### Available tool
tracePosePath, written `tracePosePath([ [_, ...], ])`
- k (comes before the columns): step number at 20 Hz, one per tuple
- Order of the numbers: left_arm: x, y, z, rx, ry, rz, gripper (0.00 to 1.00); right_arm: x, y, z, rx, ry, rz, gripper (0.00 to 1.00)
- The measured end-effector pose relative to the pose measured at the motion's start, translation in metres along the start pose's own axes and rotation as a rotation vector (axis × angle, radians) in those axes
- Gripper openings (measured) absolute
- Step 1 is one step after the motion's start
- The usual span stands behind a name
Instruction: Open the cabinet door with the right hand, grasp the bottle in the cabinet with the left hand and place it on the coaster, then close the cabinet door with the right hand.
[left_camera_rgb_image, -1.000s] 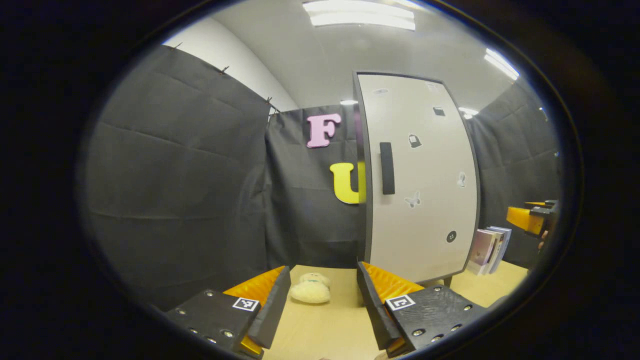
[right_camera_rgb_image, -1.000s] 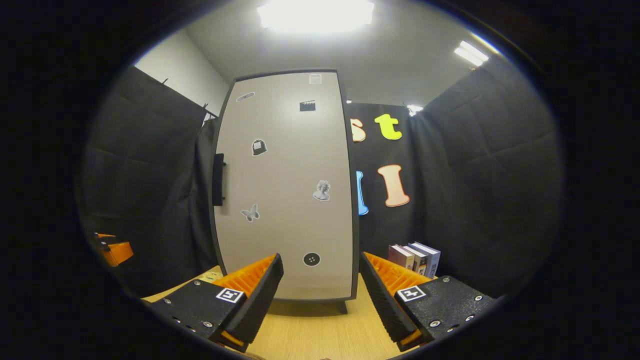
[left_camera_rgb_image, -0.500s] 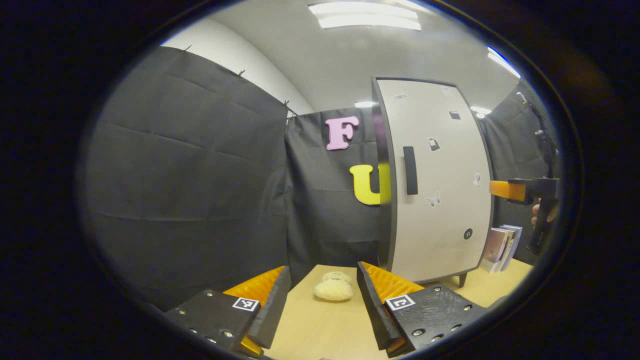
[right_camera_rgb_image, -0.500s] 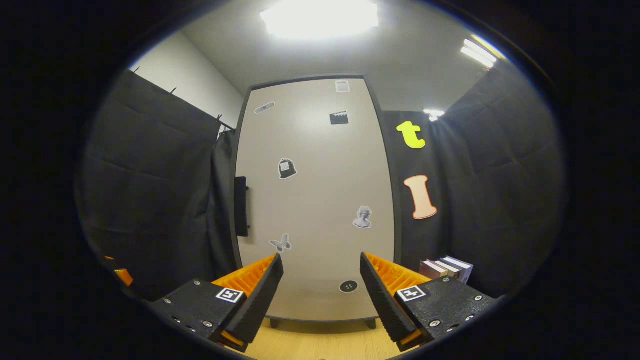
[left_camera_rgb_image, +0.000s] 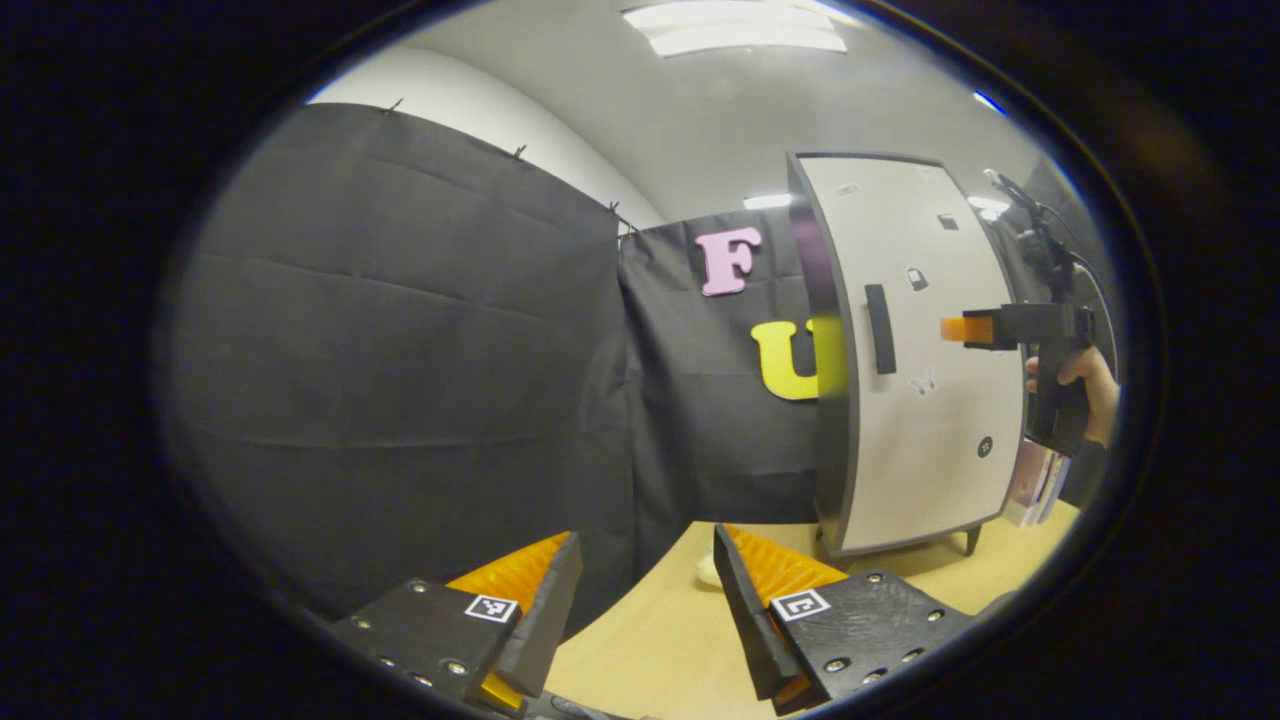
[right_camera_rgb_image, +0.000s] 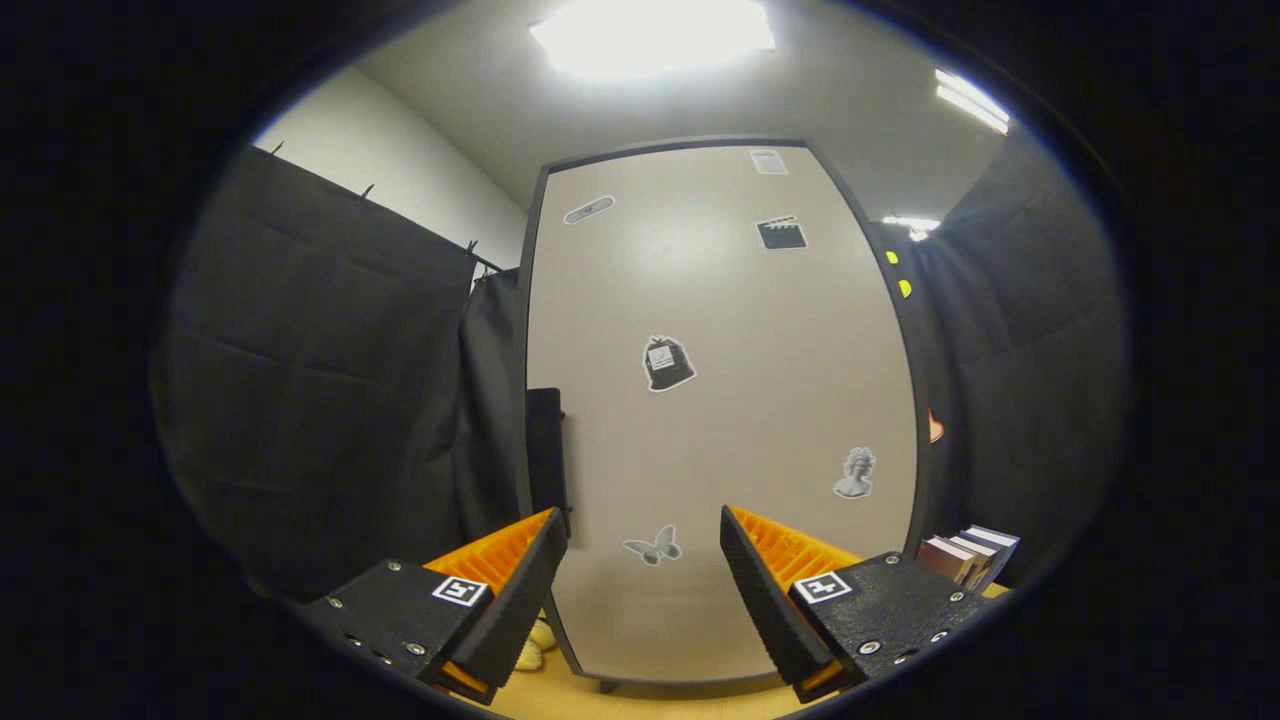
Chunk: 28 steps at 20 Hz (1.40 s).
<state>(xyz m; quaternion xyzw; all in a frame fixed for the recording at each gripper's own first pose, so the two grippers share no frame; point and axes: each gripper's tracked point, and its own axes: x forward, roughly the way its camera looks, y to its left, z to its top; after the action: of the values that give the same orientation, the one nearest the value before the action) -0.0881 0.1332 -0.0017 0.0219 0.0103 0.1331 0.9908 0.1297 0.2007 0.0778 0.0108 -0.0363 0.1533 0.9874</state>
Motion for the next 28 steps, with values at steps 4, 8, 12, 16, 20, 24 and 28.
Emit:
tracePosePath([
  [4,0.005,0.004,-0.005,0.008,0.007,0.027,0.80,0.037,0.024,0.002,-0.035,0.003,0.003,0.94],
  [8,0.006,0.010,-0.013,0.002,0.020,0.042,0.76,0.071,0.051,0.005,-0.037,0.009,0.021,0.89],
  [12,0.011,0.036,-0.022,-0.022,0.036,0.055,0.76,0.097,0.068,-0.005,-0.058,0.063,0.010,0.79],
  [16,0.013,0.045,-0.025,-0.038,0.038,0.061,0.80,0.109,0.065,-0.007,-0.088,0.090,-0.070,0.58],
  [20,0.017,0.047,-0.024,-0.050,0.030,0.056,0.76,0.105,0.064,-0.010,-0.023,0.146,-0.073,0.28],
  [24,0.024,0.037,-0.023,-0.078,0.021,0.023,0.76,0.092,0.067,-0.006,-0.028,0.168,-0.023,0.18],
  [28,0.036,0.007,-0.022,-0.070,0.012,-0.045,0.76,0.069,0.073,0.004,-0.014,0.168,0.027,0.17],
])
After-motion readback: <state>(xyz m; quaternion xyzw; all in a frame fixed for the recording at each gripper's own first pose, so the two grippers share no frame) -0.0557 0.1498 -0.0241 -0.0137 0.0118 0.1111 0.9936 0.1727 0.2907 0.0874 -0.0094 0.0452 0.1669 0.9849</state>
